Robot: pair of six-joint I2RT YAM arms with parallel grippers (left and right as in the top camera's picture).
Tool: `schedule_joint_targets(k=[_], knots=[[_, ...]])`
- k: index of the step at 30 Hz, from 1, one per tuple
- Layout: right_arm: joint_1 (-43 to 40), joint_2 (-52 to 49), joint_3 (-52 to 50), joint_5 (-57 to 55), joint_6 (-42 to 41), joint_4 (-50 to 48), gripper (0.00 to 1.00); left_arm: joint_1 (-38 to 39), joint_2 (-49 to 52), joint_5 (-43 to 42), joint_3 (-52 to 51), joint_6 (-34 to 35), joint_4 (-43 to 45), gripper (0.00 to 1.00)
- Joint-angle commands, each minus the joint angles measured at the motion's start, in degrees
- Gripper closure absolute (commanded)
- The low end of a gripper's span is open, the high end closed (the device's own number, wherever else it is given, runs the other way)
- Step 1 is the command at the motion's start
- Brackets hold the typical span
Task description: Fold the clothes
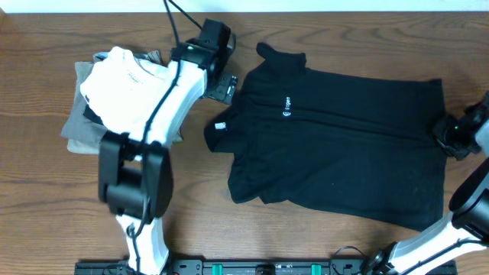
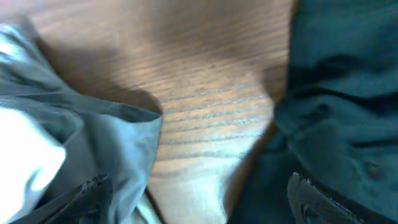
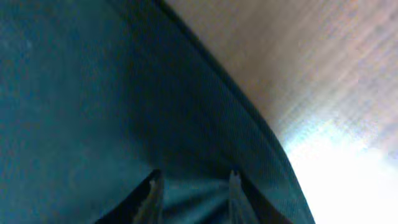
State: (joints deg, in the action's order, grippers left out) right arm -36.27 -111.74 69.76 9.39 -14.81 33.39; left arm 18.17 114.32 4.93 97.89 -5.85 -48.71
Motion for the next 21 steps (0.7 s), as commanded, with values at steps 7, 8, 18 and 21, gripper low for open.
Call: schedule_joint_targets(k=[7,8,18,21], knots=[[-6.1,8.1,5.6,12.3,3.5,7.0,0.66,-0.7,-6.1,-6.4,1.0,0.6,-6.0,0.07],[-6.1,8.3,5.6,12.3,3.5,8.1,0.73,-0.7,-6.4,-7.4,1.0,0.6,-6.7,0.07],[-2.5,3.3,0.0,2.6,-3.9,6.0,0.99,-0.7,-6.7,-11.8,1.0,0.8,-13.8,0.07],[-2.5,1.0,-0.3,0.0,-5.1,4.3,0.99,-0.7,-6.7,-14.7,1.0,0.8,-16.5,0.07]])
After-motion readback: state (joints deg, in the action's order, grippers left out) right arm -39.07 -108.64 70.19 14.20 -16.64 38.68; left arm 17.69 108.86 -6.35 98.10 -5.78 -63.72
